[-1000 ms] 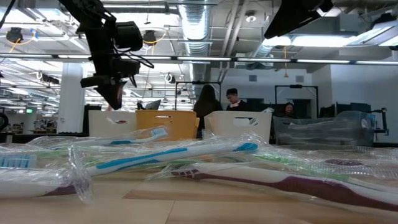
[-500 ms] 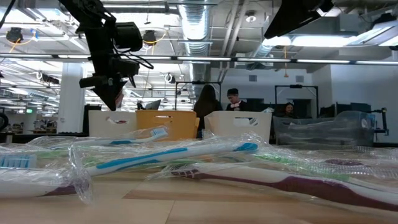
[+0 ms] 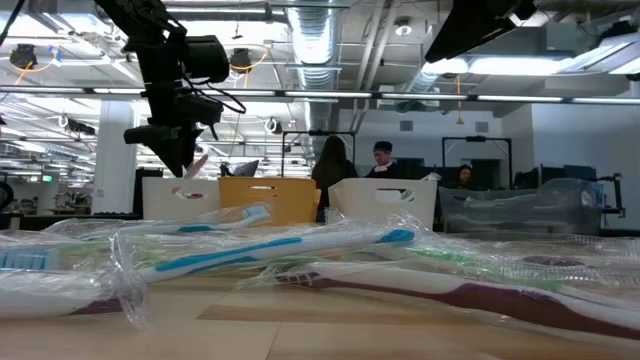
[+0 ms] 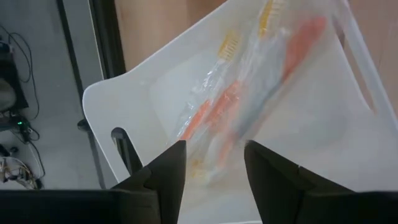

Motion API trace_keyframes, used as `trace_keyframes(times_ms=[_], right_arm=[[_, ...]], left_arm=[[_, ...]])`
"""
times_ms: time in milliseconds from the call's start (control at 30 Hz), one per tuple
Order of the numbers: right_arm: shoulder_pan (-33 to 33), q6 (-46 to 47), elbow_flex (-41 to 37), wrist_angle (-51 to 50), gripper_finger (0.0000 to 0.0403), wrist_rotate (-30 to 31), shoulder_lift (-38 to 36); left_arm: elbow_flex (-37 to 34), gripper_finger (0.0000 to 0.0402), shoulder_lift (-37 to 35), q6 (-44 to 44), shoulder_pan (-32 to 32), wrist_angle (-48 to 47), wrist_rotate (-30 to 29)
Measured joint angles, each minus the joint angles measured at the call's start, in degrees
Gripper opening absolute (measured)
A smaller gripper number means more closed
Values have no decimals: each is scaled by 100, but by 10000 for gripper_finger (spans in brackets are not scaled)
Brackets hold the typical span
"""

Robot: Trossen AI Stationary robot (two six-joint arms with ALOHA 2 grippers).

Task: Pick & Place Toothbrushes
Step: Put the white orange toothbrush into the left white bin, then put the white violet toothbrush into the black transparent bin

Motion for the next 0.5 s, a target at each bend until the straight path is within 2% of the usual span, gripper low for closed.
trace_keyframes(times_ms=[200,500], right_arm=[[0,0,0,0,297,0,0],[-9,-2,-270,70,297,-2,0]], left_arm=[[0,154,0,-33,-2,-1,-114],[0,153,-11,-122,-113,-19,-974]])
